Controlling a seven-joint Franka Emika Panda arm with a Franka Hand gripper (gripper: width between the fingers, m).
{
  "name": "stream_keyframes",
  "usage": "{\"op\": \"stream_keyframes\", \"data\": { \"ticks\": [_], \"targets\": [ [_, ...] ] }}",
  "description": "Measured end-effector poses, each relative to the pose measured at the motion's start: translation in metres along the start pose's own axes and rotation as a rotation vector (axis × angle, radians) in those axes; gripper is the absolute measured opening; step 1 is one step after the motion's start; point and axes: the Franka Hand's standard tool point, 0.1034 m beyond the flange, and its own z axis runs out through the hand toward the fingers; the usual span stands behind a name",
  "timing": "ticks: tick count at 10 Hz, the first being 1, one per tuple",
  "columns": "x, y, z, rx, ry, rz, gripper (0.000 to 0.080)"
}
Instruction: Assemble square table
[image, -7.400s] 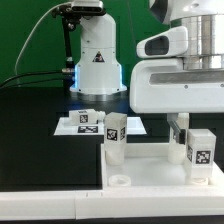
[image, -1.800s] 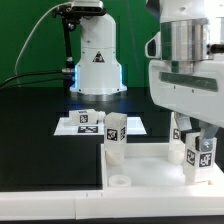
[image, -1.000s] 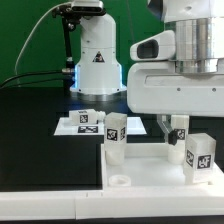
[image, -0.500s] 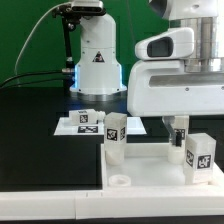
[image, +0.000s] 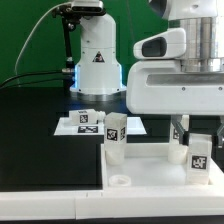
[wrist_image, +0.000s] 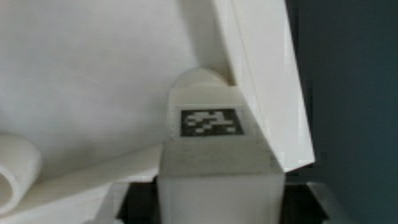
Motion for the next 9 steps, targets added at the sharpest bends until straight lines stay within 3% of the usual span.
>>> {"op": "stream_keyframes", "data": {
  "ticks": [3, 5, 7, 9],
  "targets": [
    [-0.0019, 0.0020, -0.0003, -0.011, -0.006, 0.592, 0.0282],
    [-0.0021, 0.0003, -0.0014, -0.001, -0.040, 0.886, 0.0284],
    [-0.0035, 0.0004, -0.0002, -0.002, -0.044, 1.019, 0.0284],
    [-0.0029, 0.0012, -0.0004, -0.001, -0.041, 0.893, 0.0312]
  ]
}}
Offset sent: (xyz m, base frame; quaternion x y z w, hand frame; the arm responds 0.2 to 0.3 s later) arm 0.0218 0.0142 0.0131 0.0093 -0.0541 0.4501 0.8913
